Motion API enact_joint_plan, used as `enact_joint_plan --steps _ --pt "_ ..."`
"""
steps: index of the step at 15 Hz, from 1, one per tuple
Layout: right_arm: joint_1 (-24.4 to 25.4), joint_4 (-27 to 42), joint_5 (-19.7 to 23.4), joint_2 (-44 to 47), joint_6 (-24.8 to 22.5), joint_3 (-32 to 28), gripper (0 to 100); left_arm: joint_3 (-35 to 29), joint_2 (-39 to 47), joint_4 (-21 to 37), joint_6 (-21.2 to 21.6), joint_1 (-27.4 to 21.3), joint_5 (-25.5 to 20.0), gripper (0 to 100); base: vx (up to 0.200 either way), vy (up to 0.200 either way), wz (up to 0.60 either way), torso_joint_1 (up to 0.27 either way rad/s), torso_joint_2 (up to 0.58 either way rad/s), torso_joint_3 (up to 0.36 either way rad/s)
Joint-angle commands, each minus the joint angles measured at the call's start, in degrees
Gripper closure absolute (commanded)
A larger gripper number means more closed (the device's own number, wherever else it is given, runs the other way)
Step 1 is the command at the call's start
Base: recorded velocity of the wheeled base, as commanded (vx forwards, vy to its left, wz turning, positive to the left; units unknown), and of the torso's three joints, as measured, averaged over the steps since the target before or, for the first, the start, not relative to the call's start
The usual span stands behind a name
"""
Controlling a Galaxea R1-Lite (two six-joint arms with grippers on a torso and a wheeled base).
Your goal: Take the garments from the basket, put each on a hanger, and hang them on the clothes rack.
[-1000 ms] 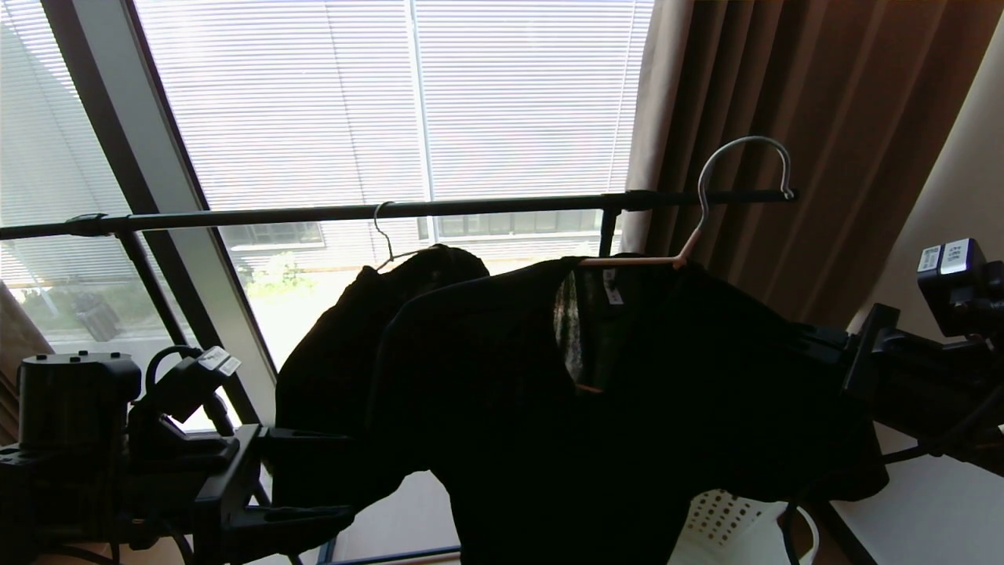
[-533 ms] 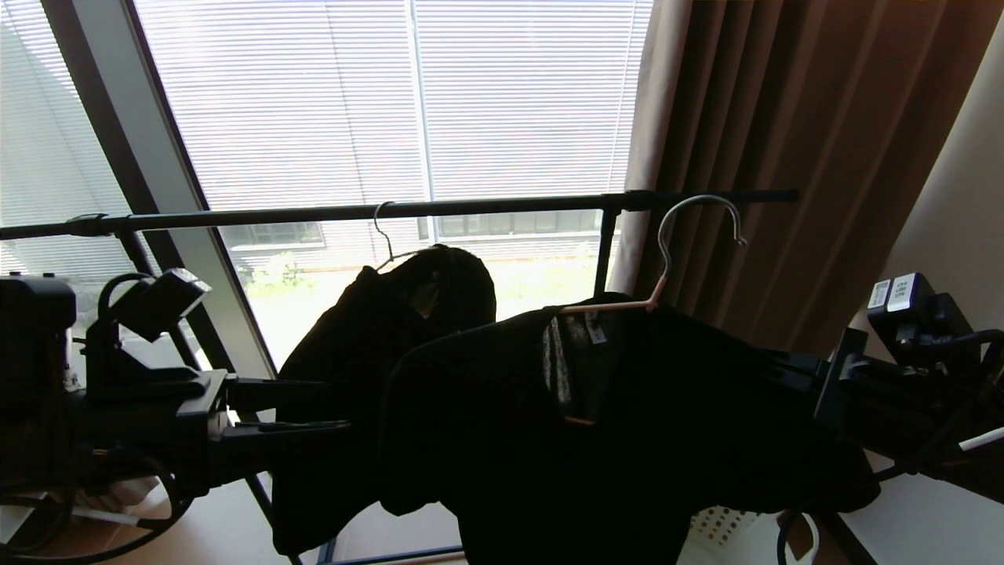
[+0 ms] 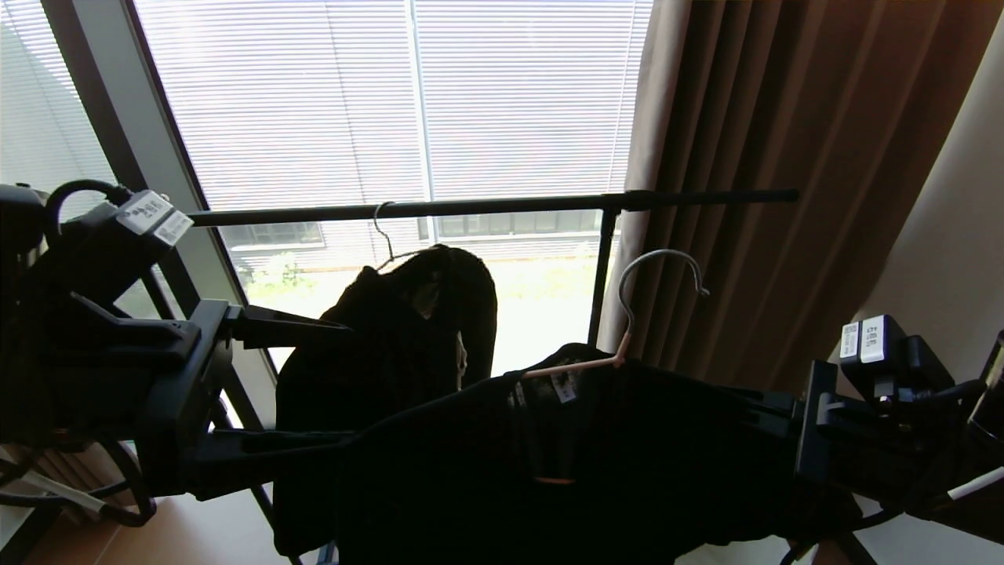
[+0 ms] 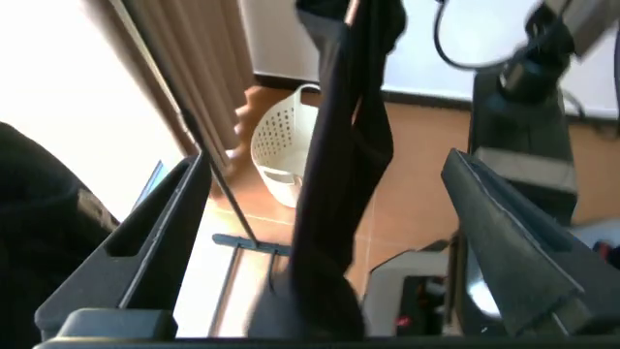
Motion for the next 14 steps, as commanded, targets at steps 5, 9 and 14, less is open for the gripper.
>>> enact_joint_plan --steps 5,9,14 --pt "1.50 -0.02 0.05 -0.26 -0.01 0.39 100 2.16 7.89 -3.08 6.19 -8.96 -0.03 0 0.000 0.000 0.00 0.000 0.00 0.000" --pt "2.82 -0.02 0.05 -0.44 -0.01 0.74 100 2.34 9.56 -5.81 5.92 -10.02 0.06 0 0.000 0.000 0.00 0.000 0.00 0.000" --pt "3.35 -0.11 0.05 -0.62 -0.01 0.83 100 2.42 10.53 -5.72 5.57 -11.07 0.15 0 0.000 0.000 0.00 0.000 0.00 0.000"
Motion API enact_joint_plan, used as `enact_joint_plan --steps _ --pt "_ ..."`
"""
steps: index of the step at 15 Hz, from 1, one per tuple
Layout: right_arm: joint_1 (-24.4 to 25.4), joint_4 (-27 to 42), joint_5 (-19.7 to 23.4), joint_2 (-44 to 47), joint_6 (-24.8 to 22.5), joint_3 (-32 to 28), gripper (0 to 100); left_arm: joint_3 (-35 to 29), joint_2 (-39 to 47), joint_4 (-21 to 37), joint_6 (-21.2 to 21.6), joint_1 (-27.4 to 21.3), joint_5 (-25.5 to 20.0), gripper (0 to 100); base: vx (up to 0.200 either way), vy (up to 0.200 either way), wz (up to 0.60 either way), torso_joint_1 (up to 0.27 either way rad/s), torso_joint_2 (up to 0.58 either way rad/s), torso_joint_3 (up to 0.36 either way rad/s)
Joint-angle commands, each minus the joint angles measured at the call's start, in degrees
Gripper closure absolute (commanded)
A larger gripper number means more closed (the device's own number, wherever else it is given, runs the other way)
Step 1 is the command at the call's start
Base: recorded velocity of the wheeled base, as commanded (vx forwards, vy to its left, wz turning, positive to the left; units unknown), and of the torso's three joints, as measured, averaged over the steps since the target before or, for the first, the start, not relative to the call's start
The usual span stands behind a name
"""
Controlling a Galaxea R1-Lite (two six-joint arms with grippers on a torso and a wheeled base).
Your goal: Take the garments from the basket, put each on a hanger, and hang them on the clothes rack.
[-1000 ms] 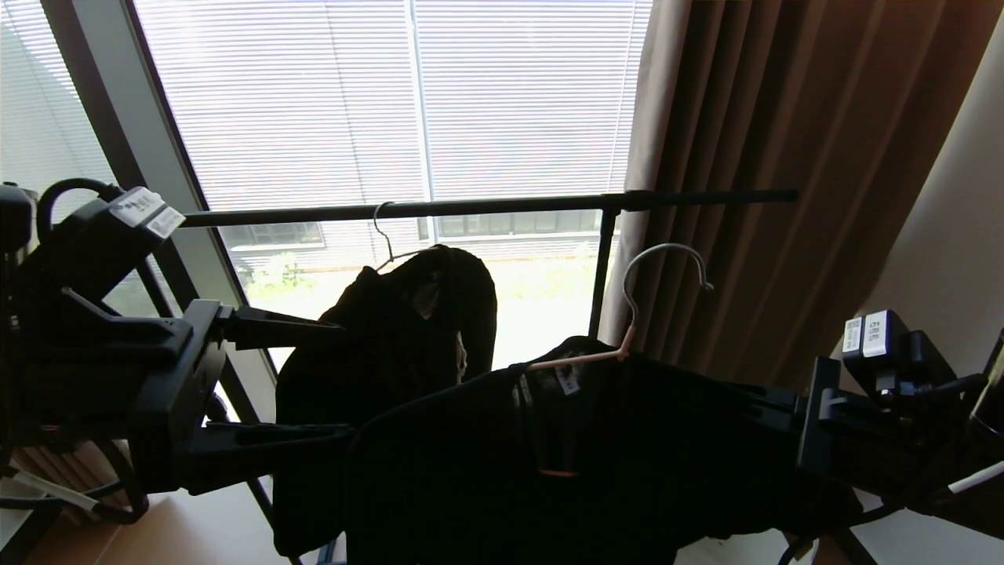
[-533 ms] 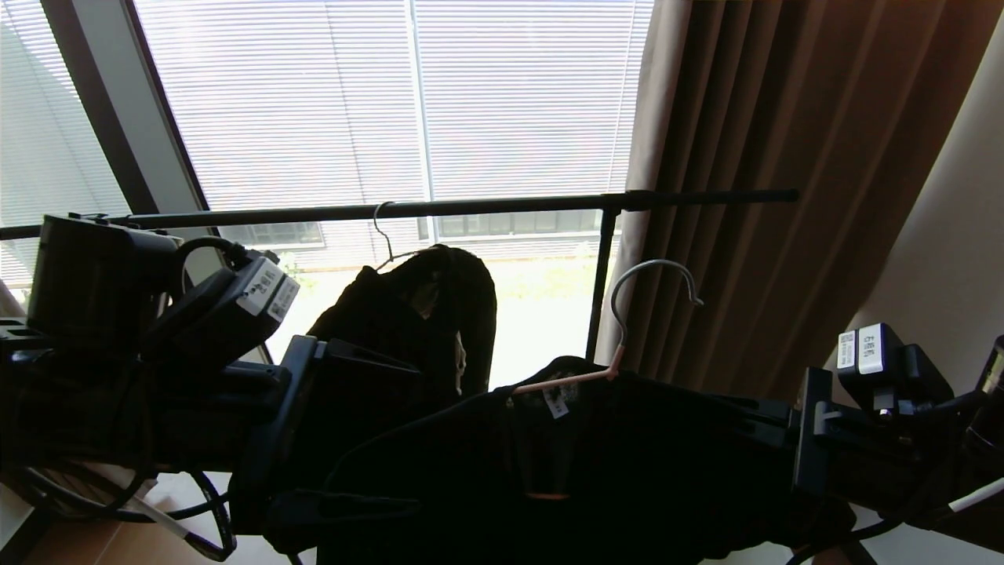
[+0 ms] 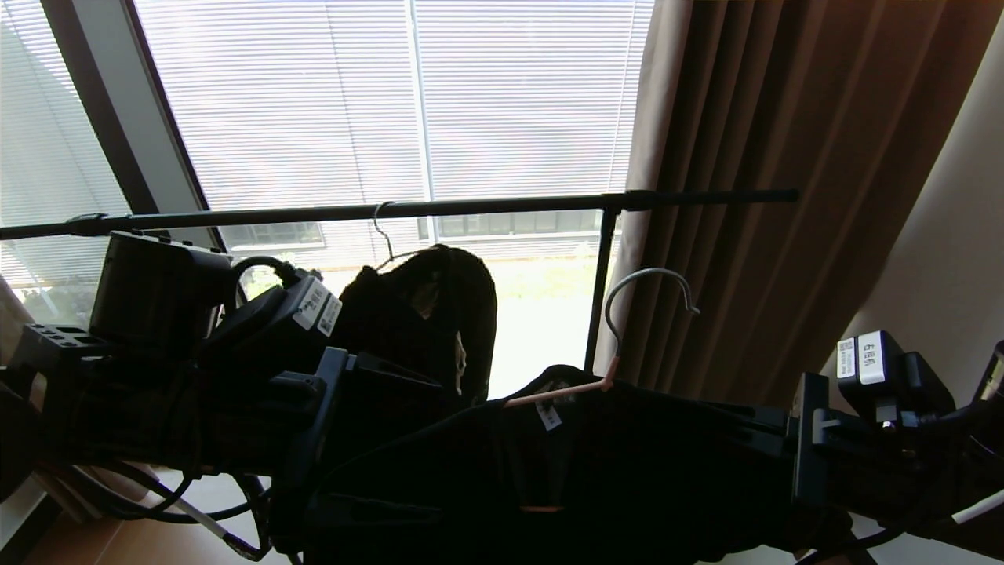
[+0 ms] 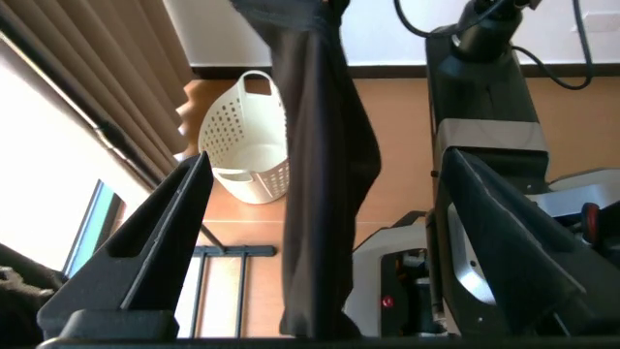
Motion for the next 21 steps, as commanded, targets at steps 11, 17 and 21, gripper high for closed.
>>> enact_joint_plan --steps 11,17,21 --pt "0.45 0.06 -0.06 -1.61 -0.08 0.00 100 -0.35 3.03 -0.10 -1.47 -3.67 3.12 100 0.000 0.000 0.00 0.000 0.00 0.000" --pt "0.45 -0.20 -0.15 -1.35 0.01 -0.09 100 -0.26 2.76 -0.10 -1.47 -3.41 3.03 100 0.000 0.000 0.00 0.000 0.00 0.000" --pt "0.27 -0.12 -0.59 -0.82 0.01 -0.97 100 -0.26 2.68 -0.19 -1.47 -3.06 3.03 100 0.000 0.000 0.00 0.000 0.00 0.000"
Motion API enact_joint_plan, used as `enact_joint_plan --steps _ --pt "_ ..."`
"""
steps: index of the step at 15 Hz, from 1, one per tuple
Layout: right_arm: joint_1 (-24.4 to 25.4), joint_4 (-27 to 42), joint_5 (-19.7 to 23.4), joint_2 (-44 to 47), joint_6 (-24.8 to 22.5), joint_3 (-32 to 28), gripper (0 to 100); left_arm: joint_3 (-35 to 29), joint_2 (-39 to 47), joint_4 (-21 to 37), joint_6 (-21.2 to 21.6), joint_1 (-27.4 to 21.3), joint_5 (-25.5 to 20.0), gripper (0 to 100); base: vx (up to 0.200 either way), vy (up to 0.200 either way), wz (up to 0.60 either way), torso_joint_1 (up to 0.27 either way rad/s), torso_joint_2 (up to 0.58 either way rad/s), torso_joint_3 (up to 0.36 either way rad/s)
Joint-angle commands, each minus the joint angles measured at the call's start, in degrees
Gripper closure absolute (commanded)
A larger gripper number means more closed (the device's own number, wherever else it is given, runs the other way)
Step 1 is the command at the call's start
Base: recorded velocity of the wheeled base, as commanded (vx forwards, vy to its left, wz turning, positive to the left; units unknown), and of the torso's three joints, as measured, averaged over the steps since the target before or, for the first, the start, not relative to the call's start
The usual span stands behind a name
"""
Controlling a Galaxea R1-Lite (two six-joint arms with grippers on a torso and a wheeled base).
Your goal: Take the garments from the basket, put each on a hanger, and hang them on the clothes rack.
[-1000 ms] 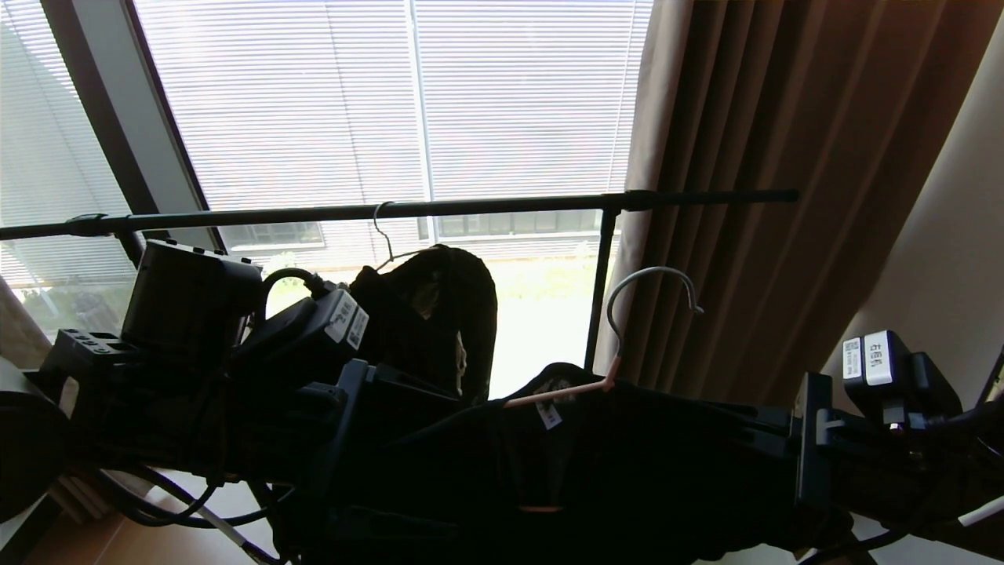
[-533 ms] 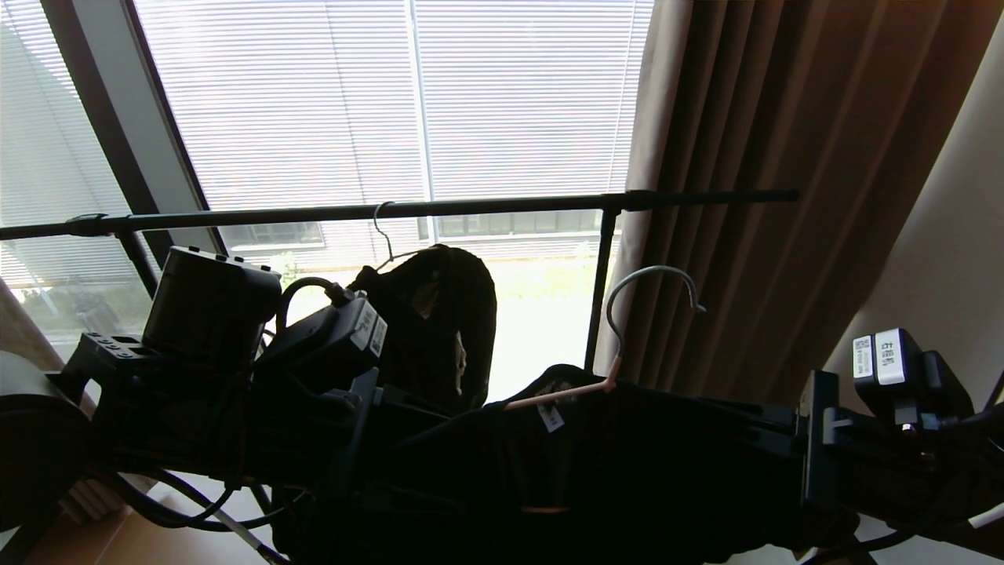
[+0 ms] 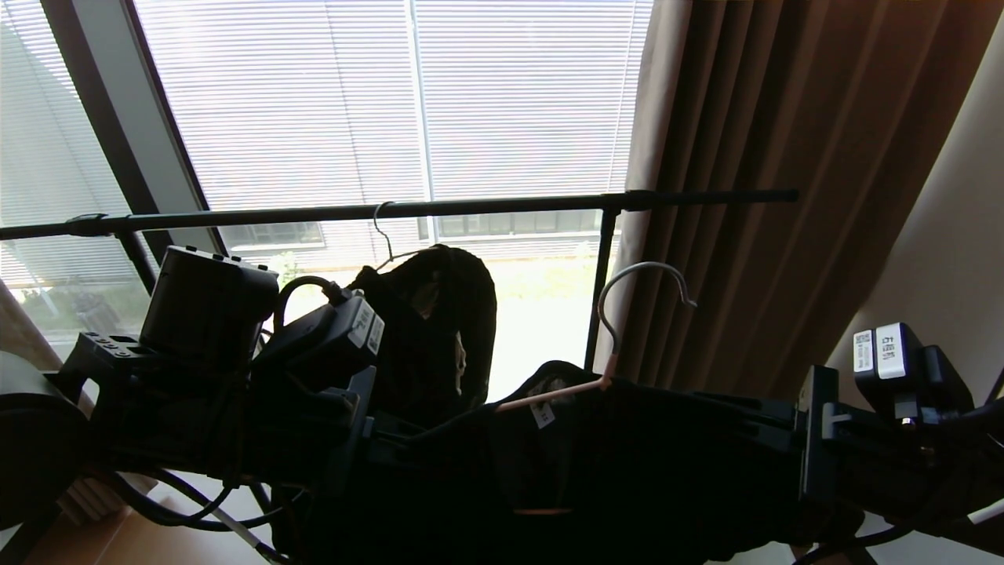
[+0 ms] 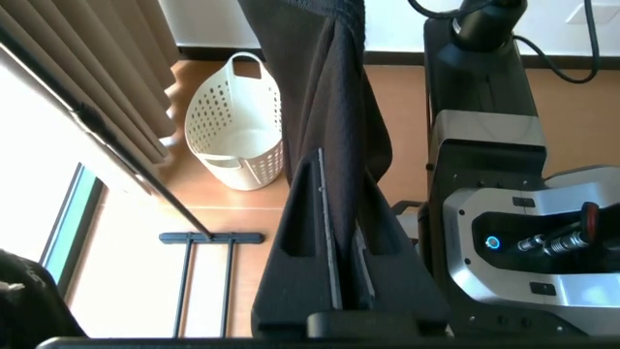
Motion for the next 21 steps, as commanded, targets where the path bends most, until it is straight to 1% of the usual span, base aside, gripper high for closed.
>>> enact_joint_plan --steps 1,3,4,8,11,13,14,15,17,18,21 --pt "-0.04 0.22 -0.28 0.44 0.07 -0.57 100 0.00 -0.22 0.01 0.01 0.37 -0.07 100 0.000 0.000 0.00 0.000 0.00 0.000" --pt "-0.21 0.31 -0.90 1.05 0.07 -0.66 100 0.09 -0.92 0.01 0.01 1.52 -0.16 100 0.000 0.000 0.00 0.000 0.00 0.000" --pt "-0.47 0.31 -0.90 1.23 -0.01 -0.48 0 0.09 -1.36 0.01 0.01 2.04 -0.25 100 0.000 0.000 0.00 0.000 0.00 0.000" --pt "-2.41 0.13 -0.72 1.49 -0.01 -0.57 0 1.15 -3.20 0.09 -0.08 2.83 -0.33 100 0.000 0.000 0.00 0.000 0.00 0.000" --pt "-2.76 -0.04 -0.63 1.31 0.07 -0.66 0 1.85 -3.82 0.09 -0.17 3.10 -0.33 100 0.000 0.000 0.00 0.000 0.00 0.000" --pt "-3.37 -0.13 -0.63 0.70 0.07 -0.66 0 1.85 -4.87 0.09 -0.52 4.42 -0.33 100 0.000 0.000 0.00 0.000 0.00 0.000" --pt "-3.37 0.05 -0.63 -0.09 -0.01 -0.66 0 2.29 -6.11 0.18 -1.48 5.38 -0.33 100 0.000 0.000 0.00 0.000 0.00 0.000" --pt "-3.37 0.05 -0.63 -0.09 -0.01 -0.66 0 2.29 -6.11 0.18 -1.48 5.38 -0.33 100 0.000 0.000 0.00 0.000 0.00 0.000" --pt "-3.46 0.13 -0.63 -0.27 -0.01 -0.75 0 2.99 -7.69 0.09 -2.10 7.84 -0.42 100 0.000 0.000 0.00 0.000 0.00 0.000" --pt "-3.46 0.13 -0.63 -0.09 -0.01 -0.75 0 3.08 -7.78 0.18 -2.10 8.20 -0.51 100 0.000 0.000 0.00 0.000 0.00 0.000" --pt "-5.84 0.13 -0.63 -0.09 -0.01 -1.01 0 3.08 -8.21 0.18 -2.10 8.72 -0.60 100 0.000 0.000 0.00 0.000 0.00 0.000"
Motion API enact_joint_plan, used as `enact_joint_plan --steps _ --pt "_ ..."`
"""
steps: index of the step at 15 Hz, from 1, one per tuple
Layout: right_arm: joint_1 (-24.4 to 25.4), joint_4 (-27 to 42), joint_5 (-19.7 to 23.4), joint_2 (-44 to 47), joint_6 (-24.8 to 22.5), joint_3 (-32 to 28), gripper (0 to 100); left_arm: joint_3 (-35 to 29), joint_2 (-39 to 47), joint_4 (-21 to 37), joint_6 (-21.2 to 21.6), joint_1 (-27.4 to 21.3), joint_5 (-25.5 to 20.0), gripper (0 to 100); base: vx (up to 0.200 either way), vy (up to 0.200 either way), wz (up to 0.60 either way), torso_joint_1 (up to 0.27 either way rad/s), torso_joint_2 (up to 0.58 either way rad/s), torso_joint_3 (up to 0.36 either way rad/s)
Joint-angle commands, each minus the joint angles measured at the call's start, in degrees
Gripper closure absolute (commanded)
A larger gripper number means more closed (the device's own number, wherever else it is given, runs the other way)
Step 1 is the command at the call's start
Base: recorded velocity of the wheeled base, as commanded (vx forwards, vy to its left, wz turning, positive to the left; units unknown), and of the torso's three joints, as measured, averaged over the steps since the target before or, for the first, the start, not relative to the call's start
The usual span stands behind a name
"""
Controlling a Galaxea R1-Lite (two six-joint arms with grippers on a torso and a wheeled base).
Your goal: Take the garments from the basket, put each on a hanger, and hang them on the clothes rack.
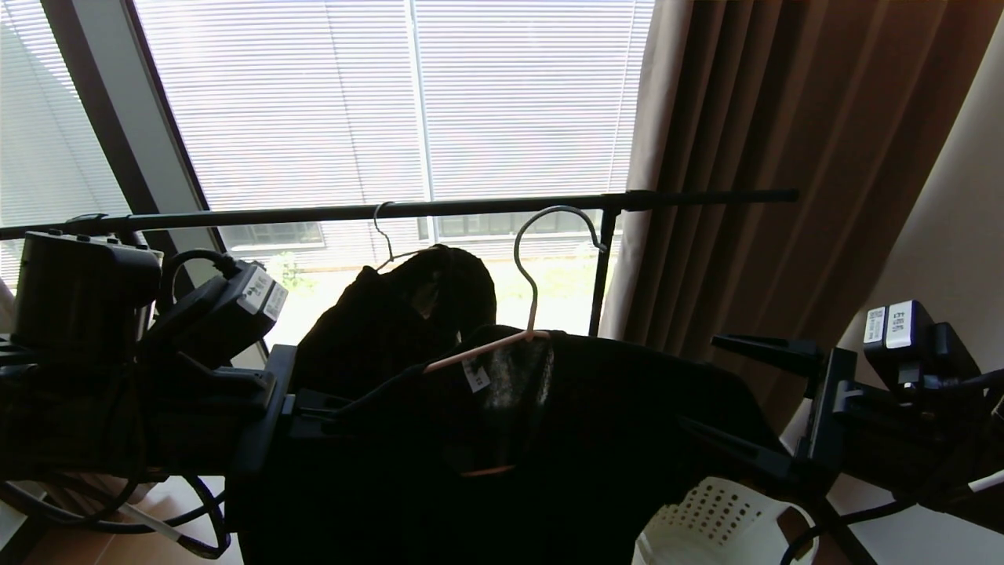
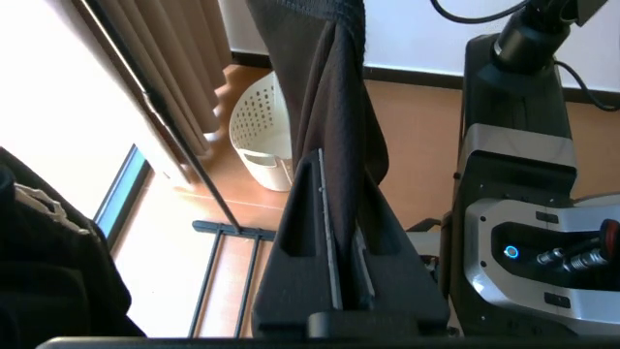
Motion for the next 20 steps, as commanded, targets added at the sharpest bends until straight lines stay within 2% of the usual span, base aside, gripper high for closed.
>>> enact_joint_plan --steps 1,4,7,8,18,19,20 --pt "-1.87 -0.02 0.11 -0.03 -0.04 -0.47 0 -0.07 -0.56 -0.13 0.01 0.41 0.00 100 0.000 0.000 0.00 0.000 0.00 0.000" --pt "-4.50 0.15 0.11 1.38 -1.18 -0.47 0 -0.16 -0.47 -0.21 0.01 1.56 -0.09 100 0.000 0.000 0.00 0.000 0.00 0.000" --pt "-7.84 0.24 0.20 4.72 -7.77 -0.03 0 -0.33 -0.39 -0.21 0.01 1.73 -0.09 100 0.000 0.000 0.00 0.000 0.00 0.000" --pt "-8.11 0.15 0.20 5.86 -8.65 0.06 0 -0.24 -0.39 -0.21 0.01 1.82 -0.09 100 0.000 0.000 0.00 0.000 0.00 0.000" --pt "-11.62 -0.20 0.29 13.07 -13.66 -0.03 0 -0.24 -0.65 -0.21 -0.08 3.05 -0.09 100 0.000 0.000 0.00 0.000 0.00 0.000" --pt "-12.24 -0.46 0.38 13.77 -13.57 -0.38 100 -0.16 -0.65 -0.21 -0.08 3.05 -0.09 100 0.000 0.000 0.00 0.000 0.00 0.000" --pt "-12.59 -0.46 1.17 13.86 -13.31 -0.56 100 -0.16 -0.65 -0.21 -0.08 3.05 -0.09 100 0.000 0.000 0.00 0.000 0.00 0.000"
